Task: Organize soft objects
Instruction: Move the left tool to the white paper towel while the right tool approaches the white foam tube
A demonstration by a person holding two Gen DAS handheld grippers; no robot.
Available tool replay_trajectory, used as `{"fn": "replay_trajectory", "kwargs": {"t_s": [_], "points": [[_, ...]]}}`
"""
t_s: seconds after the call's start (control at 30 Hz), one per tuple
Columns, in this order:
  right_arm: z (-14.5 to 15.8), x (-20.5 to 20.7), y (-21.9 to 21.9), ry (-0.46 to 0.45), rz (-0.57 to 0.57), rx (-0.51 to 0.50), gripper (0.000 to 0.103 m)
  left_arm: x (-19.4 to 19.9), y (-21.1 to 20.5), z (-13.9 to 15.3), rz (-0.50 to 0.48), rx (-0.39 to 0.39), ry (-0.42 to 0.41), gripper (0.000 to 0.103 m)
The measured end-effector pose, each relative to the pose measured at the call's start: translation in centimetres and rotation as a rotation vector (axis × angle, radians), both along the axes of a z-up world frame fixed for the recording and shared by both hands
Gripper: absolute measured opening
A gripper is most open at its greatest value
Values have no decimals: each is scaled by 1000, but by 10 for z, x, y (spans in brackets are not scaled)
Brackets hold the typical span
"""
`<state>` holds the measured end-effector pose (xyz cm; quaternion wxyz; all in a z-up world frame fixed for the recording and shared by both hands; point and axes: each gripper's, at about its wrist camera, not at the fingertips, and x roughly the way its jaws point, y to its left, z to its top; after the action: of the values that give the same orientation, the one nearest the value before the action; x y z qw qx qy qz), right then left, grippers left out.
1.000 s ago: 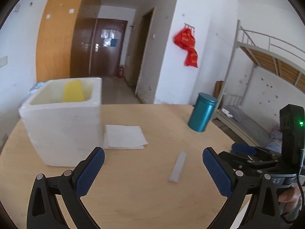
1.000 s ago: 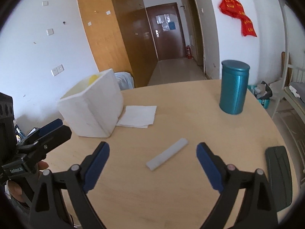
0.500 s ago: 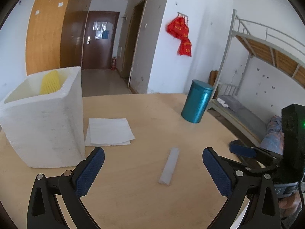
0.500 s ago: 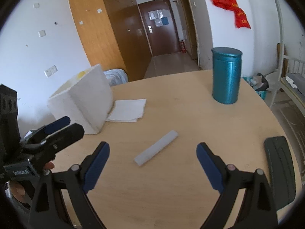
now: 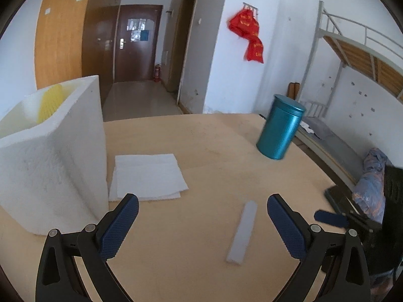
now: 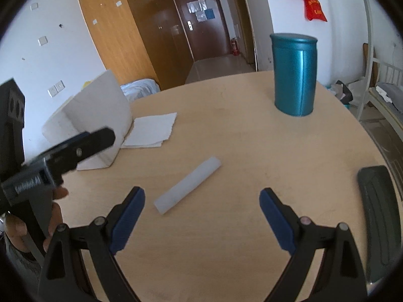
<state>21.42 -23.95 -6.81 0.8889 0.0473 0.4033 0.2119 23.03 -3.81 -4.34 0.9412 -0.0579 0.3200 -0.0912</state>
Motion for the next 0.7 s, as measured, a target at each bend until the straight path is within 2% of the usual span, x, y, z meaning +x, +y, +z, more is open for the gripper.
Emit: {"fn": "replay_trajectory", "kwargs": {"t_s": [0.13, 0.23, 0.4, 0.6, 0.7], "points": [[-9, 8, 17, 26, 27, -13, 95, 14, 6, -3, 24, -10, 2, 102], [-15, 14, 26, 41, 38, -16, 94, 26, 5, -9, 27, 13, 2, 102], [-19, 21, 32, 52, 38, -20, 95, 50, 13, -26, 39, 5, 51, 101], [-25, 27, 43, 67, 32, -53, 94, 68, 15, -36, 75, 41, 87, 99], [-27, 28, 45, 69, 33, -66, 94, 75, 10, -39, 62, 40, 100, 98]]}}
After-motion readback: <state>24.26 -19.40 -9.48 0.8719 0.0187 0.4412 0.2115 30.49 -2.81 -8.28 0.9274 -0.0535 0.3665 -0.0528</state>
